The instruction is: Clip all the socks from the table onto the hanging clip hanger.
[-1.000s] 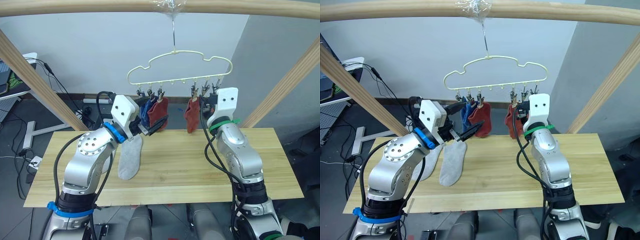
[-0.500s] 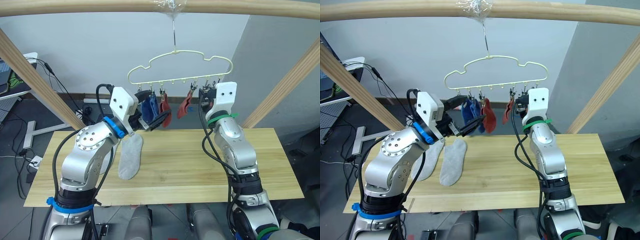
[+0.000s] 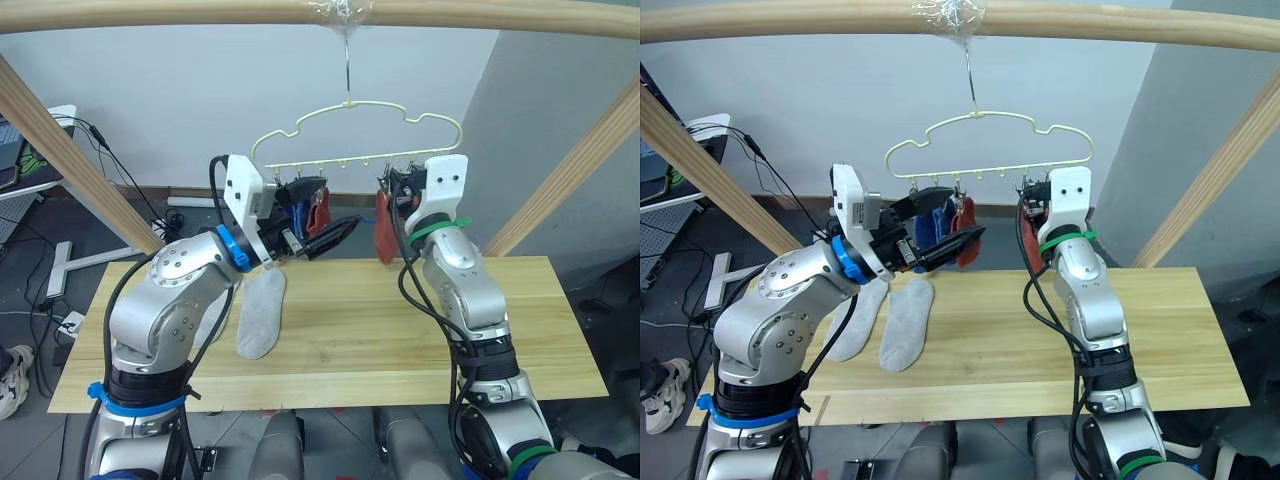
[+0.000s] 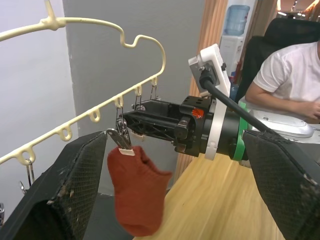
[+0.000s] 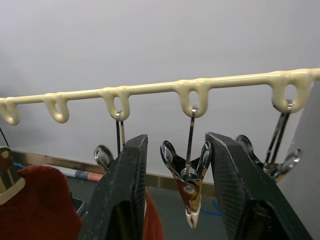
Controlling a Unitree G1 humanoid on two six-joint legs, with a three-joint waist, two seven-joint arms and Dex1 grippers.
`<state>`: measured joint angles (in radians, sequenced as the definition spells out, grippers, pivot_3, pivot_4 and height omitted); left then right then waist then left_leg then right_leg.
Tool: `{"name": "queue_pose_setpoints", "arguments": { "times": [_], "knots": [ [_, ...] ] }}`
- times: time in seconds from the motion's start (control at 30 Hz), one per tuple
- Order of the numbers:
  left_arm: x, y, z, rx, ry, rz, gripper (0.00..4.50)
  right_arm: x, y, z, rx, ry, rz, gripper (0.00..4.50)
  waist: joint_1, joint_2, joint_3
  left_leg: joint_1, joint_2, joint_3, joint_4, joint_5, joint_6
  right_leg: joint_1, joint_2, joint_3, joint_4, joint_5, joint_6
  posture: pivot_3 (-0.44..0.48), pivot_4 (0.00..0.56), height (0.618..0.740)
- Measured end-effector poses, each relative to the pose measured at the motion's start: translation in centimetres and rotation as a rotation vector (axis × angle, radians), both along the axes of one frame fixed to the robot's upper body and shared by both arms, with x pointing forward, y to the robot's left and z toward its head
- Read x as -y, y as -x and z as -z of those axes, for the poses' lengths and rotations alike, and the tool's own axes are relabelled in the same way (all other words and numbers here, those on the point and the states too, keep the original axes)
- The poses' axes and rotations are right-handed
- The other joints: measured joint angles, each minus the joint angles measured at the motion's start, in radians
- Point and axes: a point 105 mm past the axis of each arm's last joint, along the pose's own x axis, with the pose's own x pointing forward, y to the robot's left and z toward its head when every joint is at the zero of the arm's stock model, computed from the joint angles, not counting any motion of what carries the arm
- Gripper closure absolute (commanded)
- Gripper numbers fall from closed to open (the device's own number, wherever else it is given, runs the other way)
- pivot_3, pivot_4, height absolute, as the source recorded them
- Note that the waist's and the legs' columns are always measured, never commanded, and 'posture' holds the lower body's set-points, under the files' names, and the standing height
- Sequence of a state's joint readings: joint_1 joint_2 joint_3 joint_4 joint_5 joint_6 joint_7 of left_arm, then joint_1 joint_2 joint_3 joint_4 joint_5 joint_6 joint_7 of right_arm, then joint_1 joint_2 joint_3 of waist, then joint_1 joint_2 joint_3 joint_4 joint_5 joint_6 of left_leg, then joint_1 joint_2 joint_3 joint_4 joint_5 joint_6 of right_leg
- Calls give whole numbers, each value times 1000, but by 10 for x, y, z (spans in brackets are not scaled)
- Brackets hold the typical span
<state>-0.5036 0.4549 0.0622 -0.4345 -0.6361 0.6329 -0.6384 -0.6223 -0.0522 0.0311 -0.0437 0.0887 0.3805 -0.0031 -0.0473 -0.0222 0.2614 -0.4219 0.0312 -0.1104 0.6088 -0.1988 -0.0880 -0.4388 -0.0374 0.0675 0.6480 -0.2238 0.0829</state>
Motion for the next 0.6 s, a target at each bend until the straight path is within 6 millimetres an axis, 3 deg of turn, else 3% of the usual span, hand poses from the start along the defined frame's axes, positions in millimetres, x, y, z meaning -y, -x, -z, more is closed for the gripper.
{"name": "queue_pose_setpoints", "arguments": {
  "times": [0.5,0.6],
  "knots": [
    [1,0,-3,5,6,-3,0,-1,-6,-1,1,-3,-4,2602,2,0,0,0,0,0,0,0,0,0,0,0,0,0,0,85,262,740],
    [2,0,-2,3,5,0,0,-1,-6,-1,2,-3,-6,3240,2,0,0,0,0,0,0,0,0,0,0,0,0,0,0,86,262,740]
  ]
}}
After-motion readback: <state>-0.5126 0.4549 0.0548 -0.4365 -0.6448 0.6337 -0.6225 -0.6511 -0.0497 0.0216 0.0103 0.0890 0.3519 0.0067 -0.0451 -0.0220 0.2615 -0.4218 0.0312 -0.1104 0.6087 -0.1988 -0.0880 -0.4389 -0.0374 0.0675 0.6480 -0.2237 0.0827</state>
